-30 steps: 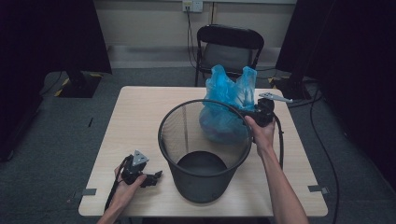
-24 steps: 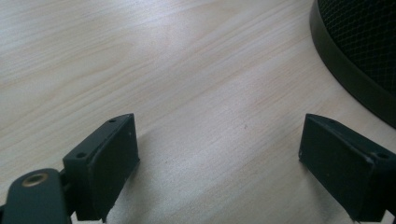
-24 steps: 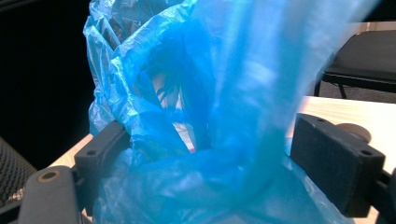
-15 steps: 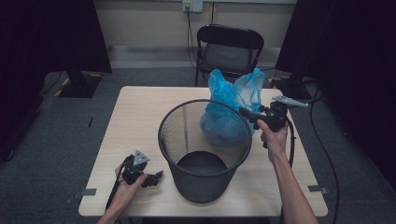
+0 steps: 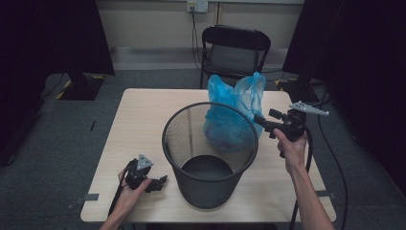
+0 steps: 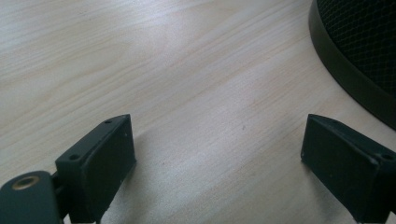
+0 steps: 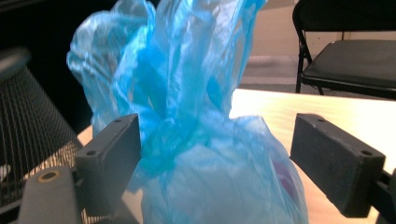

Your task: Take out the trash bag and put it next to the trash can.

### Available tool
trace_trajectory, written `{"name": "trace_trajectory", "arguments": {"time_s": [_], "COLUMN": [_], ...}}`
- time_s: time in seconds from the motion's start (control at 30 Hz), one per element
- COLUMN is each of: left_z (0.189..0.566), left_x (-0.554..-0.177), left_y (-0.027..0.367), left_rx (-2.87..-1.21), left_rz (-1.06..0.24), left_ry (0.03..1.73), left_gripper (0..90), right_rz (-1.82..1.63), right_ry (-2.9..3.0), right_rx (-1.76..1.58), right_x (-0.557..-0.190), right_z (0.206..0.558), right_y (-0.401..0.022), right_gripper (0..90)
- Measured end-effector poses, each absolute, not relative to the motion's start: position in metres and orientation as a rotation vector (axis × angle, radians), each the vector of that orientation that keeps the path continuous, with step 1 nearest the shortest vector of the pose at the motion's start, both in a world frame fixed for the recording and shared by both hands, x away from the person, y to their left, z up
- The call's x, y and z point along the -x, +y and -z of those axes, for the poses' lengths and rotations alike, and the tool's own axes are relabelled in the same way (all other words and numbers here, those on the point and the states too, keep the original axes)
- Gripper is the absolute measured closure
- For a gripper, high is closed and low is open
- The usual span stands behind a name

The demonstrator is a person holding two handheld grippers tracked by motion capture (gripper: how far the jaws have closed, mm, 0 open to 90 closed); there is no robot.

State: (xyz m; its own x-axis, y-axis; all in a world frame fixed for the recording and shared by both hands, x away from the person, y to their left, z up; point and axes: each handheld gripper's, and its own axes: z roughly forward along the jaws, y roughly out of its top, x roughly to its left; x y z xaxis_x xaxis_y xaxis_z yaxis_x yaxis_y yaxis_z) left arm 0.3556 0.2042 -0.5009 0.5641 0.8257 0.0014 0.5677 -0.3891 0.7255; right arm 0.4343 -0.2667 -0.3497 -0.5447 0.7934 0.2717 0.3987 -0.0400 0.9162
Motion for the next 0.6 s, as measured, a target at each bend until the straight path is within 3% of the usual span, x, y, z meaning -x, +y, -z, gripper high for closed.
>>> {"name": "trace_trajectory", "arguments": {"time_s": [0.6], "left_z": [0.501], "left_x": [-0.355], "left_y": [0.203], "left_rx": [-2.102], "left_rz": [-0.487], "left_ry": [1.121], "left_gripper": [8.0], "right_rz": [-1.518], "right_ry": [1.937], "right_rx": [-1.248], "right_x": [-0.374], "right_z": [0.365], "right_y": [-0.280], "right_gripper": [18.9]}}
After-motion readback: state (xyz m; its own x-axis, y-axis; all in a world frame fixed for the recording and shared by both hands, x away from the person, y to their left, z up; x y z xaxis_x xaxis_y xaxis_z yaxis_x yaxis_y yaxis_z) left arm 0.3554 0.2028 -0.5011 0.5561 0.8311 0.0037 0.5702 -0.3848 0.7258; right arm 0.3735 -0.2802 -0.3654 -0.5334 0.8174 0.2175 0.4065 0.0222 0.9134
